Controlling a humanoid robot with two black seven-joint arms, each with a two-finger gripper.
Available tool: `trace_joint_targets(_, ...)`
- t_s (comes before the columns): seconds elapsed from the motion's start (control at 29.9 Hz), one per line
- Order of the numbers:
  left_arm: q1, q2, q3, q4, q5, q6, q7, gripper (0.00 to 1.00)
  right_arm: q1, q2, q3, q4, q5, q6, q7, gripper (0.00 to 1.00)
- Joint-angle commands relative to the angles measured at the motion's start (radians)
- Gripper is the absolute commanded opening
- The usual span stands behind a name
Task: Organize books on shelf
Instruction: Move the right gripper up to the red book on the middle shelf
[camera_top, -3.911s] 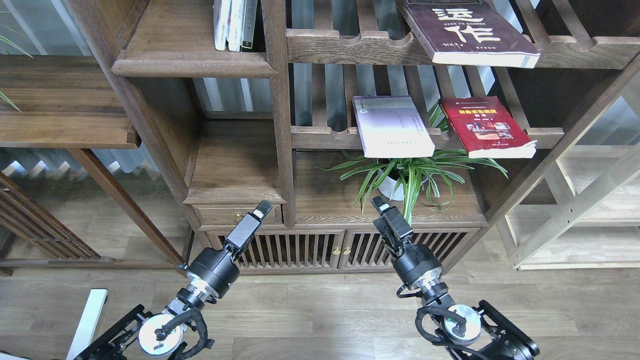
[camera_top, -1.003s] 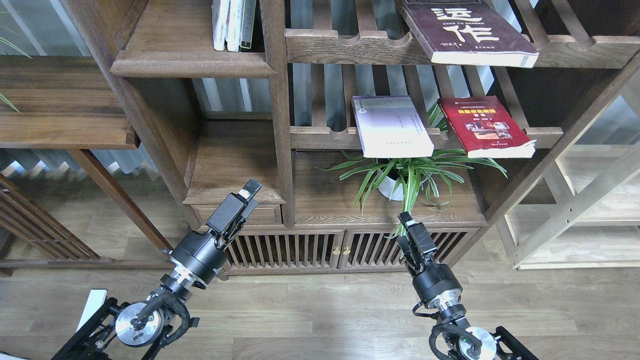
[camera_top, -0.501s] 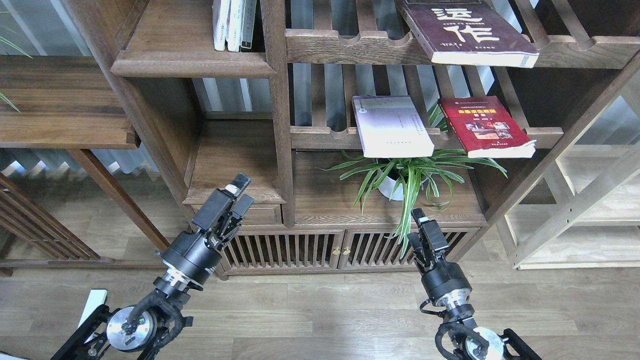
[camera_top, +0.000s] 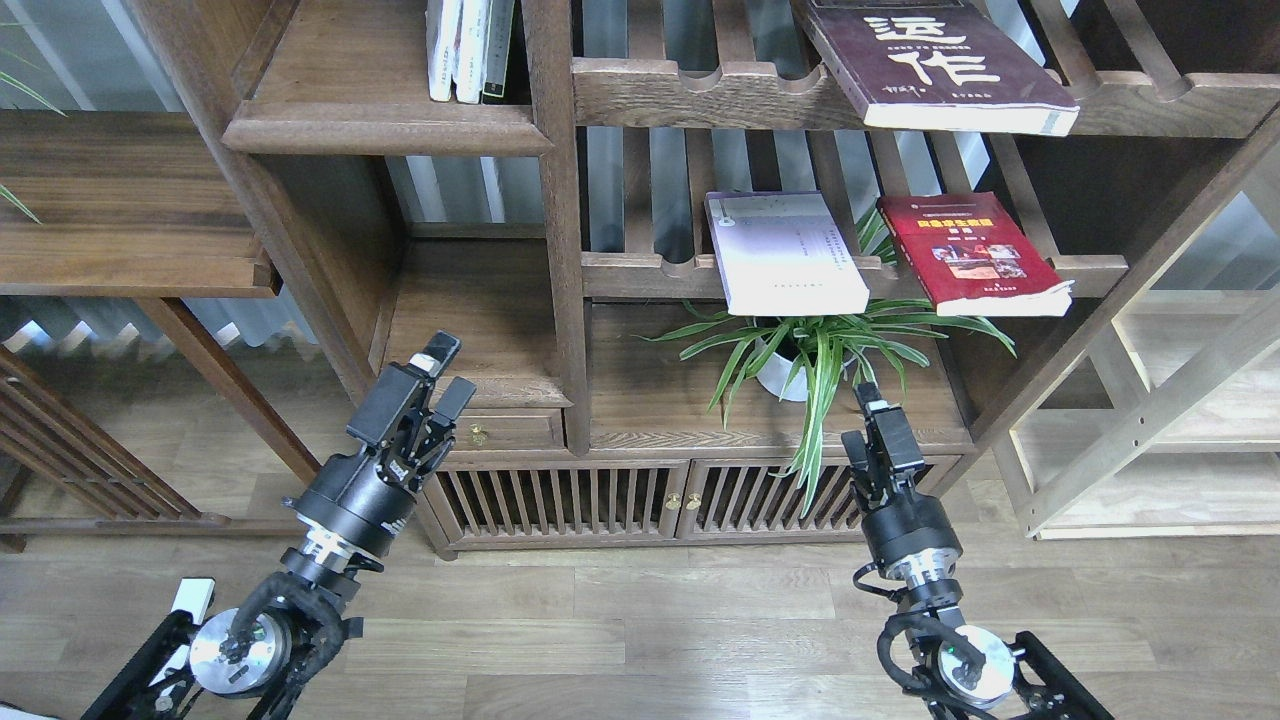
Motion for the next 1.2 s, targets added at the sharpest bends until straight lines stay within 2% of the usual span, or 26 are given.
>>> trace_joint_targets(0.0,0.005,0.000,-0.029,0.001,0.001,0.000,0.000,0.99,0.013,0.000,0.011,-0.010,0.009,0.000,0.000,1.00)
trace_joint_targets(0.27,0.005,0.000,-0.067,-0.010,-0.001,0.000,0.000,0.99,0.099,0.000,0.092,-0.064,0.018,0.000,-0.005,1.00)
trace_joint_targets(0.57,-0.008,0.000,-0.067,-0.009,-0.001,0.000,0.005,0.99,0.139,0.000,0.096,-0.068,0.018,0.000,-0.006,1.00)
trace_joint_targets(0.97,0.017,0.000,-0.049,-0.038,0.001,0.000,0.010,0.99,0.213,0.000,0.150,-0.148,0.025,0.000,-0.005,1.00)
trace_joint_targets(1.17,0.029,0.000,-0.050,-0.059,0.001,0.000,0.010,0.99,0.225,-0.037,0.156,-0.168,0.025,0.000,-0.002,1.00)
